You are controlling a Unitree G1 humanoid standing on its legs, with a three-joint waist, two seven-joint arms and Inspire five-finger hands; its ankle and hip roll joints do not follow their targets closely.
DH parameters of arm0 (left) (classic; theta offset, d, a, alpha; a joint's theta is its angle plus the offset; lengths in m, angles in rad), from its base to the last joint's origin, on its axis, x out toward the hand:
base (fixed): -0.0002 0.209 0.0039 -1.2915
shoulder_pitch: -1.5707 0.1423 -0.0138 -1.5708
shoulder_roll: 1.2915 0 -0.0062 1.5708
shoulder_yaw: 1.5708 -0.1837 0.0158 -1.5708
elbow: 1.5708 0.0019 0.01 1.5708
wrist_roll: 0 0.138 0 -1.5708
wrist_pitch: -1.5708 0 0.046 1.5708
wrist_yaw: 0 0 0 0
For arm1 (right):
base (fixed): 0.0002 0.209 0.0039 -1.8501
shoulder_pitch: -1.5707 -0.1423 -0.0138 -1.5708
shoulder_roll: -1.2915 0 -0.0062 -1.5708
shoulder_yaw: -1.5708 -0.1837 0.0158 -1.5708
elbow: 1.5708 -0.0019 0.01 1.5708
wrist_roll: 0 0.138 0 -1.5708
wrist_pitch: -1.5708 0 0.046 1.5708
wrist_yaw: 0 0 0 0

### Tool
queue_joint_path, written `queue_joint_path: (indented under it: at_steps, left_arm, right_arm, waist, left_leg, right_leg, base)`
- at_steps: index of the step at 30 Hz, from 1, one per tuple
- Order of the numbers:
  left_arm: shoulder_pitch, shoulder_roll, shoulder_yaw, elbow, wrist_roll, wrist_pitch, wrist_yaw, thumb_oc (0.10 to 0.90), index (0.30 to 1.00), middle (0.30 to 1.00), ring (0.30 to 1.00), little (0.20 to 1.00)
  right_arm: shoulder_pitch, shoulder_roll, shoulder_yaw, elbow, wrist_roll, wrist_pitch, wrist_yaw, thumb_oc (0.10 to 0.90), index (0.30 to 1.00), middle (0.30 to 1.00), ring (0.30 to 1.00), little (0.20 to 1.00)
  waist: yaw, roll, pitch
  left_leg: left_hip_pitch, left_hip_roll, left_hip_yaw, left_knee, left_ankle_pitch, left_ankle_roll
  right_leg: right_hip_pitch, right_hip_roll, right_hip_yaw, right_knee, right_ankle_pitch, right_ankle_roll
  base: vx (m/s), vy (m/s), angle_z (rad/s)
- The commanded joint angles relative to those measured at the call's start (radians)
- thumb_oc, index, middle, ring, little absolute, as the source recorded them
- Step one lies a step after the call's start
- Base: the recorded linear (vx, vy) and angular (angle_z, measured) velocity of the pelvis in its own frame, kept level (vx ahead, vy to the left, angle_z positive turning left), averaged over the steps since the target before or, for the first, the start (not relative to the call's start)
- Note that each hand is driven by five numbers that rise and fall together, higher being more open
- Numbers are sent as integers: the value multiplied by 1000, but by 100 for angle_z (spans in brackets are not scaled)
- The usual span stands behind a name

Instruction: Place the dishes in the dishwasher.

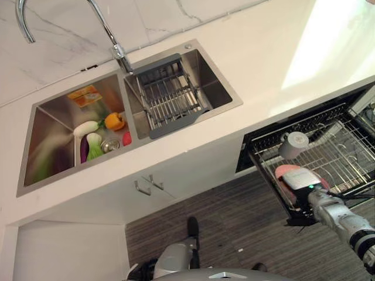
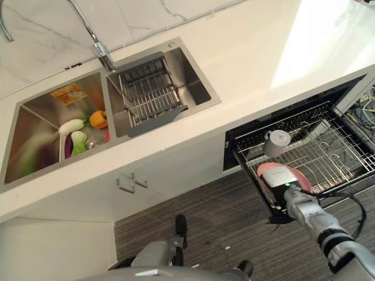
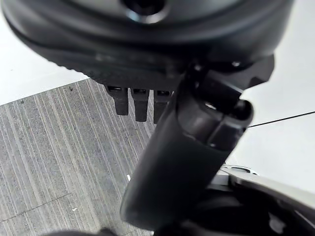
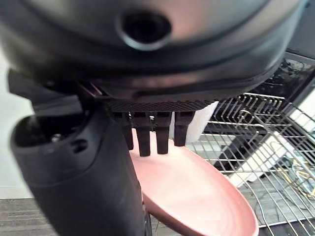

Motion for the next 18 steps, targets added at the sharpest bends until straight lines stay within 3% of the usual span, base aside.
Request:
queue_joint_path:
  at_steps: [1, 4, 5, 6, 7, 11, 12, 13, 14, 17, 18]
  left_arm:
    - [-34, 13, -49, 11, -17, -19, -1, 800, 900, 900, 900, 900]
    - [-40, 15, -42, 15, -4, -15, -2, 800, 900, 900, 900, 900]
    - [-37, 16, -41, 8, -1, -13, 2, 800, 900, 900, 900, 900]
    - [-29, 14, -40, -15, -15, -6, 13, 800, 900, 900, 900, 900]
    - [-29, 14, -40, -15, -15, -6, 13, 800, 900, 900, 900, 900]
    - [-17, 10, -37, -88, -68, 10, 38, 800, 900, 900, 900, 900]
    - [-17, 10, -39, -88, -68, 11, 39, 800, 900, 900, 900, 900]
    - [-19, 7, -32, -87, -74, 18, 43, 800, 900, 900, 900, 900]
    - [-31, -6, 0, -59, -66, 33, 50, 800, 900, 900, 900, 900]
    - [-36, -11, 11, -44, -70, 35, 60, 800, 900, 900, 900, 900]
    - [-37, -35, 22, -15, -89, 43, 78, 800, 900, 900, 900, 900]
  right_arm:
    - [-70, -100, 1, -8, -36, -6, -8, 800, 900, 900, 900, 900]
    - [-9, -112, -76, -25, -4, 14, -11, 800, 900, 900, 900, 900]
    - [13, -120, -146, -28, 38, 42, -35, 800, 900, 900, 900, 900]
    - [61, -135, -307, -106, 143, 90, -93, 800, 900, 900, 900, 900]
    - [61, -135, -307, -106, 143, 90, -93, 800, 900, 900, 900, 900]
    - [163, -112, -677, -214, 333, 197, -292, 800, 900, 900, 900, 900]
    - [168, -112, -682, -217, 333, 197, -291, 800, 900, 900, 900, 900]
    - [198, -83, -768, -234, 386, 213, -339, 800, 900, 900, 900, 900]
    - [263, -6, -929, -248, 507, 228, -424, 800, 900, 900, 900, 900]
    - [282, 22, -976, -233, 556, 229, -453, 800, 900, 900, 900, 900]
    - [341, 139, -1087, -168, 721, 213, -554, 800, 900, 900, 900, 900]
  waist:
    - [1, 20, -45]
    - [-8, 2, -58]
    - [-16, -3, -60]
    - [-31, -8, -58]
    - [-31, -8, -58]
    - [-66, -4, -49]
    - [-63, -4, -49]
    - [-75, -5, -50]
    - [-97, -11, -55]
    - [-102, -13, -56]
    - [-115, -18, -60]
  left_leg:
    - [57, 56, 59, 14, -139, -76]
    - [80, 65, 72, 15, -143, -76]
    - [89, 67, 78, 15, -146, -75]
    - [106, 70, 92, 15, -153, -72]
    - [106, 70, 92, 15, -153, -72]
    - [145, 76, 120, 14, -172, -64]
    - [146, 76, 120, 14, -172, -64]
    - [154, 78, 124, 13, -176, -62]
    - [171, 83, 129, 12, -185, -58]
    - [176, 85, 131, 12, -187, -57]
    - [183, 90, 135, 10, -190, -55]
  right_leg:
    - [-36, -25, 105, 47, -42, 7]
    - [-24, -18, 113, 45, -46, 3]
    - [-18, -15, 117, 42, -46, 4]
    - [-11, -13, 127, 39, -45, 5]
    - [-11, -13, 127, 39, -45, 5]
    - [-10, -10, 159, 40, -45, 7]
    - [-10, -10, 160, 40, -45, 7]
    - [-8, -7, 167, 39, -46, 7]
    - [-9, 1, 191, 40, -51, 5]
    - [-12, 4, 201, 42, -54, 5]
    - [-18, 11, 216, 40, -58, -1]
  base:
    - [28, -62, -10]
    - [24, -57, -13]
    - [26, -27, -17]
    - [26, -26, -14]
    - [24, -9, -9]
    - [17, 3, -24]
    - [24, -12, -38]
    - [46, -45, -44]
    - [46, -45, -33]
    - [24, -30, -27]
    - [-28, -39, -35]
